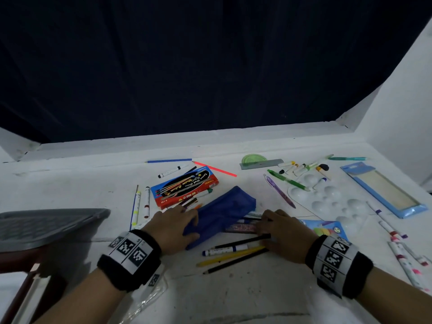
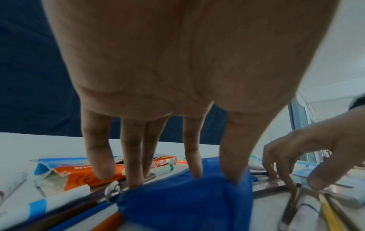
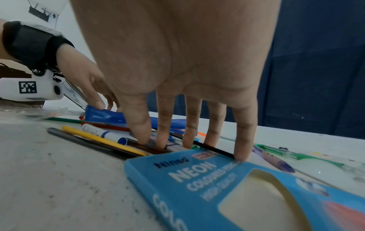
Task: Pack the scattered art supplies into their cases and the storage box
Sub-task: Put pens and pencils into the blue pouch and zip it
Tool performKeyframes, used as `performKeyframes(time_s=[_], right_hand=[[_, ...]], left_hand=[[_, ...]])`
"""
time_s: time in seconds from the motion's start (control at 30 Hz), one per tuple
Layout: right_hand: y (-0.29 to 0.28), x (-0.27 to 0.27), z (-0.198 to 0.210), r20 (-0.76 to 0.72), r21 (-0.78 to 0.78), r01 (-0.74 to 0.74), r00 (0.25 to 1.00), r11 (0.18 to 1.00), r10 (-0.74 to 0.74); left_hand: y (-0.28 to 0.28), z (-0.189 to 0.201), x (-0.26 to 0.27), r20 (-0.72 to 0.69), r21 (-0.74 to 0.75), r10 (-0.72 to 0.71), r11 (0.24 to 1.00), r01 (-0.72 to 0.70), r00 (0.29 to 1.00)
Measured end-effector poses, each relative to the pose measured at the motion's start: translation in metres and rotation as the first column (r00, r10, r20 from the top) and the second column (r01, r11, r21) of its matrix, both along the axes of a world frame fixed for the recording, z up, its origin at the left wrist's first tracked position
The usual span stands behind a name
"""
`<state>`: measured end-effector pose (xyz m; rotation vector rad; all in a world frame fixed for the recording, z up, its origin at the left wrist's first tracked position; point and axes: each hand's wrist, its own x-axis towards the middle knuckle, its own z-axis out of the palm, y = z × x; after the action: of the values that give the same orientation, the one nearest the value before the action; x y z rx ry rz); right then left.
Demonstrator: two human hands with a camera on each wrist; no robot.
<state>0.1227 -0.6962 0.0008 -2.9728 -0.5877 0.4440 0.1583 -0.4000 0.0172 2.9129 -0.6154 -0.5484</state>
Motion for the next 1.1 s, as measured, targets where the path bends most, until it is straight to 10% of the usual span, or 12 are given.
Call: performKeyframes(time_s=[0.4, 0.63, 1.1], right_hand=[[0.004, -0.009, 0.002, 0.031, 0.162, 0.149, 0.987, 0.975, -0.156], [0.010, -0.028, 0.025, 0.151, 0.652, 0.300, 0.849, 0.697, -0.507], [-0.029, -0.063, 0.023, 0.066, 0.414, -0.162, 0.987, 0.896, 0.148]], left_hand=[[0.010, 0.011, -0.011, 0.231, -0.434, 0.133, 0.901, -0.020, 0.964], [-0.002, 0.028, -0.052, 0.454, -0.517, 0.090, 0.837, 0.180, 0.886], [-0.019, 0.001, -0.130, 0.375, -0.384, 0.024, 0.914, 0.131, 0.927]])
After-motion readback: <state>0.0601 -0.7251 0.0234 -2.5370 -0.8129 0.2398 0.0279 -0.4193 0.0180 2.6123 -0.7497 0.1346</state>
